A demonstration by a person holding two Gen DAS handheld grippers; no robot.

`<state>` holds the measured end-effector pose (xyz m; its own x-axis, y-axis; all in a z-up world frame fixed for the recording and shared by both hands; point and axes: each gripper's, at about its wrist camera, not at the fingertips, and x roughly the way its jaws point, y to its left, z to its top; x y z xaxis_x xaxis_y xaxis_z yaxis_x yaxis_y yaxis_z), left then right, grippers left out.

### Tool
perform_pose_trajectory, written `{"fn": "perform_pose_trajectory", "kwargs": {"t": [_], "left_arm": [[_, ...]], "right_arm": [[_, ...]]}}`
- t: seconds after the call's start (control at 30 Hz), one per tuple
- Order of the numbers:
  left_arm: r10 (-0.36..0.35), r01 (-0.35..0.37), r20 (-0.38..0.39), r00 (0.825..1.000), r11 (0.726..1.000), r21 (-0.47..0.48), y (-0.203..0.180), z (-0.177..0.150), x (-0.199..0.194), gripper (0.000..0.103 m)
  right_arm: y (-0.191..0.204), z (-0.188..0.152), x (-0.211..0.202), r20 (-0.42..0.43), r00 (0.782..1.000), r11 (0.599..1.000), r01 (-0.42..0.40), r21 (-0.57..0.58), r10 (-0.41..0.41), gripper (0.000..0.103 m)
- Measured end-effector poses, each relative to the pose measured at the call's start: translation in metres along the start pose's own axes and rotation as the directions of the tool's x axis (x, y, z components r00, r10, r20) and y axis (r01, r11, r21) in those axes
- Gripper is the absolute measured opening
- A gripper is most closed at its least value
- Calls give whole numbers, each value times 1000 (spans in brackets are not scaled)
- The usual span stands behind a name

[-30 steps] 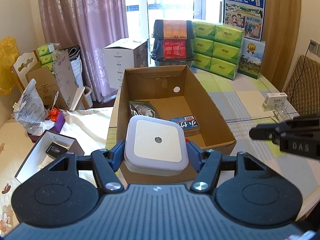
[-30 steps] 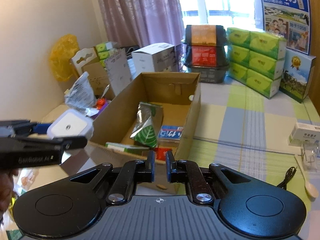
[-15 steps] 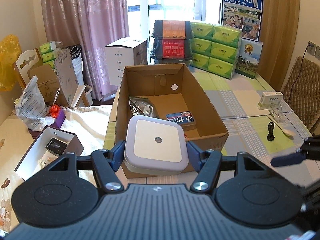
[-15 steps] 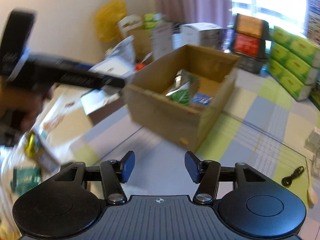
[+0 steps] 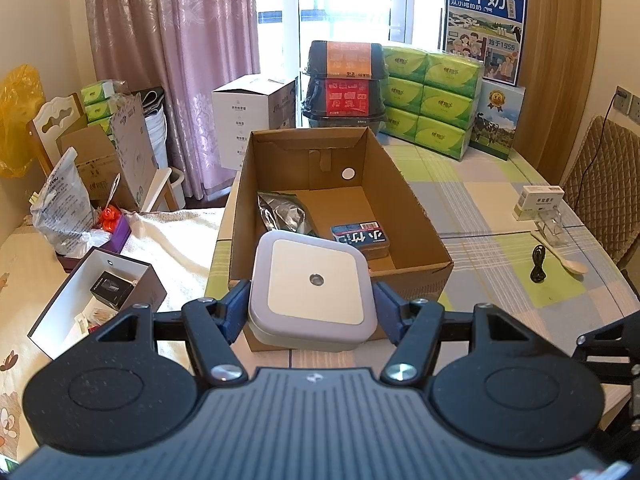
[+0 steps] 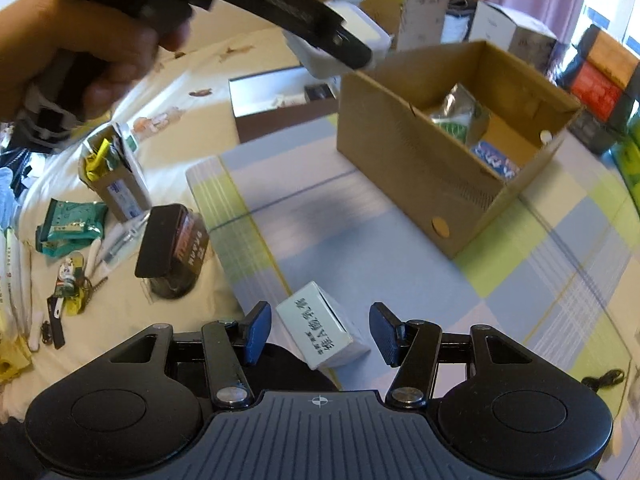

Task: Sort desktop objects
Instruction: 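Grasp the small white ointment box with the right while the left holds the night light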

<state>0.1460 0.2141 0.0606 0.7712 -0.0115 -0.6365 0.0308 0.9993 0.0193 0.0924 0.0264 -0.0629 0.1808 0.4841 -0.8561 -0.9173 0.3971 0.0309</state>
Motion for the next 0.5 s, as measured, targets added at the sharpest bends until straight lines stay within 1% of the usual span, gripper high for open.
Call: {"fn": "perform_pose_trajectory", "kwargs": {"t": [0.07,0.13,0.17,0.23,0.27,0.3,0.37,0.5], "left_arm": [[-1,1,-3,1000,1000,0,0,0,1,60],[-2,2,-5,1000,1000,-3,0,-1,2,60],[-3,3,-7,1000,1000,-4,1,-1,3,60],[-5,5,-9,1000,1000,-8,1,-2,4,60],[-5,5,-10,1000,1000,-9,1,-2,5,60],[-6,6,-12,1000,1000,-10,1,-3,5,60],[-7,6,-14,1000,1000,-9,0,-3,5,60],[-6,6,-18,1000,1000,-9,1,-3,7,60]], "right_arm": [[-4,0,5,-14,1000,1000,7,20,-7,52],[-9,0,10,-28,1000,999,12,31,-11,47],[-11,2,12,-36,999,999,8,37,-7,39],[-13,1,14,-34,999,999,18,48,-17,34],[-14,1,14,-31,999,998,26,52,-24,30],[-16,1,14,-27,999,998,34,56,-33,23],[-20,0,12,-16,1000,997,24,78,-23,23],[-22,0,8,14,998,995,57,87,-59,23]]}}
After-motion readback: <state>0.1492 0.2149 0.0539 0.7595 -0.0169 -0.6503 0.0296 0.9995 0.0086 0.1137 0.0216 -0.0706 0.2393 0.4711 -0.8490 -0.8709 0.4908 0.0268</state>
